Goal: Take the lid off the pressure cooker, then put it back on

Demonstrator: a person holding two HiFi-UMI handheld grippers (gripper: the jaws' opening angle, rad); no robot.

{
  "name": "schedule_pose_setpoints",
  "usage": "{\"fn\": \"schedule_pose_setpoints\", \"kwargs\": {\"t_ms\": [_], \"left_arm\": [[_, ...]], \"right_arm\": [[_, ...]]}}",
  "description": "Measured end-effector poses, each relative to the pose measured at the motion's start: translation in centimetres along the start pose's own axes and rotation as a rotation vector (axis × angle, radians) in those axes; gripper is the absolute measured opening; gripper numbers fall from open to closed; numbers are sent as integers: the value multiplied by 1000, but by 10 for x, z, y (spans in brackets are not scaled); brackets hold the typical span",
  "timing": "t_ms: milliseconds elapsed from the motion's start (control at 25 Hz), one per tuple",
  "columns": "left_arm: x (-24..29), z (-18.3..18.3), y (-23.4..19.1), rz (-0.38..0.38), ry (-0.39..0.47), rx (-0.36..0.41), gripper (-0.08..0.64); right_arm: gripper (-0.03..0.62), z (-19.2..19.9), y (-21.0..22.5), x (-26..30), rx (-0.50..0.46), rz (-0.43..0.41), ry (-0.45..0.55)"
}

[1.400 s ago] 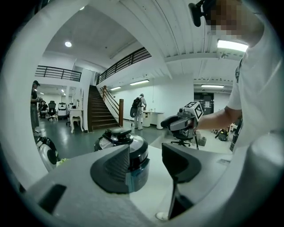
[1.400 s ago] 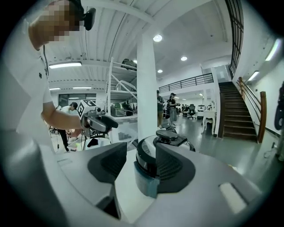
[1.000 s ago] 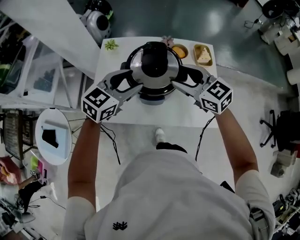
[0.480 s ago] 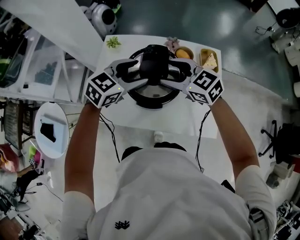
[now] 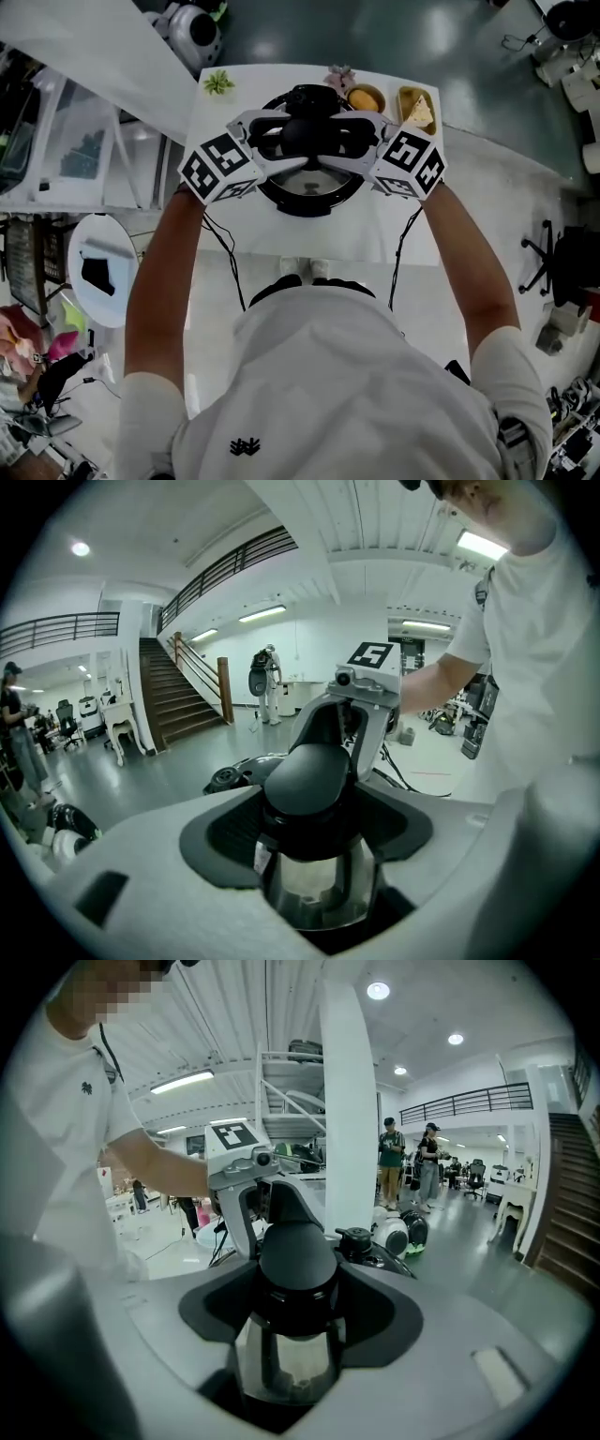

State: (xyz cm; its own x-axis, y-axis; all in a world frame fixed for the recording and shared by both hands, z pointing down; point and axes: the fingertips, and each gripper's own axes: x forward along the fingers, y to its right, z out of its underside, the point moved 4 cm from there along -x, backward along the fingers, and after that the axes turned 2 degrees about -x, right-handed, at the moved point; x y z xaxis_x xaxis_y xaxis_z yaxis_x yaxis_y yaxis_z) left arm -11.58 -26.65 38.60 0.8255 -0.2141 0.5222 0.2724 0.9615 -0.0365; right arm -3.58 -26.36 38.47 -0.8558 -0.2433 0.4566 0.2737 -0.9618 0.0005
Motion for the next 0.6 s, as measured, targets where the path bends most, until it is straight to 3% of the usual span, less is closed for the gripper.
{"fn": "schedule_pose_setpoints", "kwargs": {"t_ms": [600], "left_arm": [[3,-3,-1,29,37,33,285]], "right_arm": [[273,-1,-2,-1,-6,-1,-7]]}}
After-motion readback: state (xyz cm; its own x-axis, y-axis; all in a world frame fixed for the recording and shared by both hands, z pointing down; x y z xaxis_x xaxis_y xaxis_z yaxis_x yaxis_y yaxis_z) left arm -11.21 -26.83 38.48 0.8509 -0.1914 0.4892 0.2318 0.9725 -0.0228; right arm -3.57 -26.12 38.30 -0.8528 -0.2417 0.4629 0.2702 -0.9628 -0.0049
